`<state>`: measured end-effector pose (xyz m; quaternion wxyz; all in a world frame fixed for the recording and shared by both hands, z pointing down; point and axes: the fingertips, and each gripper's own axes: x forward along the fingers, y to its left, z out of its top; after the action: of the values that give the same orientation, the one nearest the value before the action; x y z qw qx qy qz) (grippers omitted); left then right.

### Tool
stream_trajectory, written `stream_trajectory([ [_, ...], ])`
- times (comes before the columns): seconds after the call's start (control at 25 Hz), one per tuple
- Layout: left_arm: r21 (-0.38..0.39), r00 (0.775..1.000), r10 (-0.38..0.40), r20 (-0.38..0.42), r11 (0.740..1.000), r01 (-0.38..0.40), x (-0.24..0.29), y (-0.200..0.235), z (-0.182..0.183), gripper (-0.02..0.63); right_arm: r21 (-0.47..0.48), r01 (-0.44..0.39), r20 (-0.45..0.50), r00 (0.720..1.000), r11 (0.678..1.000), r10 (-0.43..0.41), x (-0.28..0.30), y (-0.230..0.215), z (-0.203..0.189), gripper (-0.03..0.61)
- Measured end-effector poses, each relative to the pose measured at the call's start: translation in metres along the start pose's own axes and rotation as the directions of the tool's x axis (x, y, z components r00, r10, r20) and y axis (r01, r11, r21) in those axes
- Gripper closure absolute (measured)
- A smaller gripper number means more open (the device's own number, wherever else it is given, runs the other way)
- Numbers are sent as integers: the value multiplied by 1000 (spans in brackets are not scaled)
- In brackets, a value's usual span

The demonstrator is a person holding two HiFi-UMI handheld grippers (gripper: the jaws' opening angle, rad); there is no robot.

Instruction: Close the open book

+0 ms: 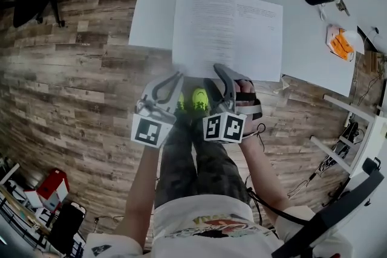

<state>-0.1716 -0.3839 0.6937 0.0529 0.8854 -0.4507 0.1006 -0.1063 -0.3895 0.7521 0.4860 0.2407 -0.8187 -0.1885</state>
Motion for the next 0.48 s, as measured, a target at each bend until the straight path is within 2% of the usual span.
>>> stream_trajectory([
  [0.12,28,1000,-18,-23,999,19,-2,-1,-5,600,-19,27,-34,999,999,-28,7,3,-4,370],
  [0.28,-70,1000,22,12,997,-21,-4,4,-1,600,-5,50,-84,995,999,-50,19,3,-9,370],
  [0.48,-56,1000,13,5,998,-13,-7,2,1,600,24,40,-95,995,999,-37,24,6,-12,373],
])
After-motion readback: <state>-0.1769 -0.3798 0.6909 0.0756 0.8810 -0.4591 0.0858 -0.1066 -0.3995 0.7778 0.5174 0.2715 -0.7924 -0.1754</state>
